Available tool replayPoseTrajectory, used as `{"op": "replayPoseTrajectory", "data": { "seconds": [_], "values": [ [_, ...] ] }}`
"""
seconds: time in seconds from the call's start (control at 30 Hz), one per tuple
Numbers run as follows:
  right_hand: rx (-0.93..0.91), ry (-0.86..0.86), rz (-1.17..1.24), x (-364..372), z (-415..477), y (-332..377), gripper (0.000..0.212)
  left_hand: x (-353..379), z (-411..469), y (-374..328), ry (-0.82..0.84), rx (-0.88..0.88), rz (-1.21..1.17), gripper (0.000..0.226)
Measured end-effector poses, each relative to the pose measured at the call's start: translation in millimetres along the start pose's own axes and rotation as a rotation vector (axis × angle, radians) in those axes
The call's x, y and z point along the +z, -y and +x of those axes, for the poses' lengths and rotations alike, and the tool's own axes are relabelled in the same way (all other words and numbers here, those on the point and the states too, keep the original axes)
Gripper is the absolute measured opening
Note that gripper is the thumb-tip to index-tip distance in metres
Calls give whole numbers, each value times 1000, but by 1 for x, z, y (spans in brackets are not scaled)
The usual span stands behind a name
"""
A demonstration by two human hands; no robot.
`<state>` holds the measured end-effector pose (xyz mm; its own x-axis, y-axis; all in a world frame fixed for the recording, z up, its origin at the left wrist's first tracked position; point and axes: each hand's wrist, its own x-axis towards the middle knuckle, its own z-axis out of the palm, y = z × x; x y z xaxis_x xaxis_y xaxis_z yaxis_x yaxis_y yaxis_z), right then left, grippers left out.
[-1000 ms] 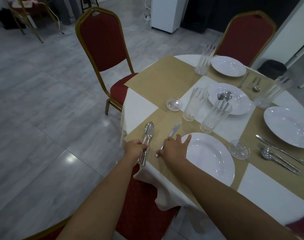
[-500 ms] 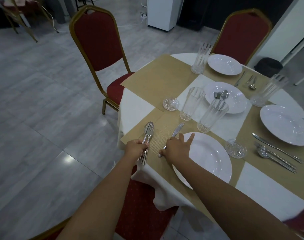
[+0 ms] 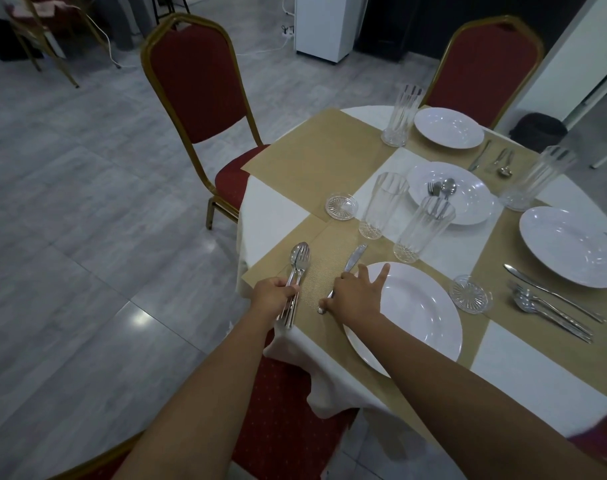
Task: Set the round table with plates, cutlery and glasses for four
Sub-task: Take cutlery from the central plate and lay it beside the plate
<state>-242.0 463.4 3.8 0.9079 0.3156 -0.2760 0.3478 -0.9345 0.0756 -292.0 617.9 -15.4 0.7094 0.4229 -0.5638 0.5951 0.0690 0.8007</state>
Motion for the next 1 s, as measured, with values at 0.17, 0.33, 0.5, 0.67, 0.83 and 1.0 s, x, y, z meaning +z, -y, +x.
{"op": "replayPoseTrajectory", "data": {
  "seconds": [0.17,0.33,0.5,0.67,0.83,1.0],
  "values": [
    [-2,-6,-19,2,-1,1,52,1,0,6,-2,2,4,17],
    [-9,-14,-42,4,-2,-1,56,1,-3,5,3,1,-17,13],
    [-5,-64,62,-1,-1,-4,46,-2,-5,1,15,26,-11,13],
    [64,-168,566,-18,3,-11,27,-6,-8,-3,55,30,-39,15],
    [187,55,1068,-32,9,-1,33,0,-16,-5,98,50,-63,17],
    [246,154,1174,-34,16,3,32,9,-22,-15,129,85,-48,12]
  ]
}}
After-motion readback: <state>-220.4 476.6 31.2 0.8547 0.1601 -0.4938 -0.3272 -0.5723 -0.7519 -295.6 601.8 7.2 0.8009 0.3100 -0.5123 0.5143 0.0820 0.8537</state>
